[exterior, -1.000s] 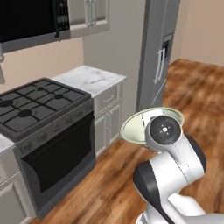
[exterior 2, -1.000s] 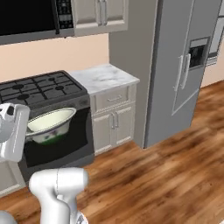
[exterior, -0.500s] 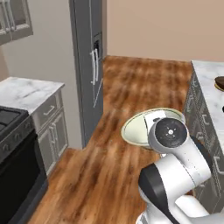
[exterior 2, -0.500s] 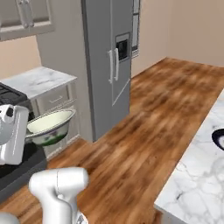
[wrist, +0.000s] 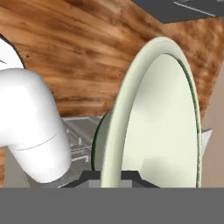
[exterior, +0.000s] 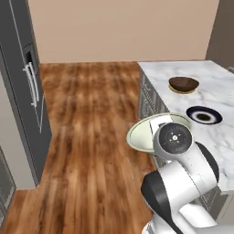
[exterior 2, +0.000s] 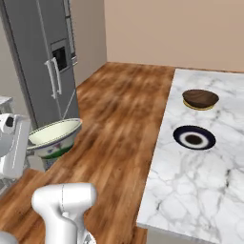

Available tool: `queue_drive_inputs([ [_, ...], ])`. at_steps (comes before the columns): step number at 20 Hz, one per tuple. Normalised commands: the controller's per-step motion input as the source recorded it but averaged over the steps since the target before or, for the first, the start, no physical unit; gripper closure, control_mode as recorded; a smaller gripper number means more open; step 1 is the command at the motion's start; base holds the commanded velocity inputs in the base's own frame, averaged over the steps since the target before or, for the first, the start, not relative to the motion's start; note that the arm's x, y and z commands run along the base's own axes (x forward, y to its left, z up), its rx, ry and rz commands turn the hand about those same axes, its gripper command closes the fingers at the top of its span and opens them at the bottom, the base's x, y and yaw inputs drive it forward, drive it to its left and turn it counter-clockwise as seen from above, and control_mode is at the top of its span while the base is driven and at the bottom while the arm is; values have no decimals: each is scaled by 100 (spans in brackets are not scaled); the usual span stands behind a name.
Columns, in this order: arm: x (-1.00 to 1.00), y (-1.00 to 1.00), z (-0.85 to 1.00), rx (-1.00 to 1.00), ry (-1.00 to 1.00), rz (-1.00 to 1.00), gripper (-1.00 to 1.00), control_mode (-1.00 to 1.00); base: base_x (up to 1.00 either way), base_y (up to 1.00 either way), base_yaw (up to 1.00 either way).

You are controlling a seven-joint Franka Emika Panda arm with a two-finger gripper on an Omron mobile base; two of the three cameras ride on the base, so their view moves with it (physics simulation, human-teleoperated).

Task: Move the bowls from the cabinet to the plates on the dining table.

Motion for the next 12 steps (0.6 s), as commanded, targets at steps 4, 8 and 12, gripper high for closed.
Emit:
queue_drive_inputs([
  [4,0,0,0,0,0,0,100,100,83,25,-50],
  [8,0,0,0,0,0,0,100,100,31,48,-79],
  [12,0,0,0,0,0,0,100,100,22,66,-78],
])
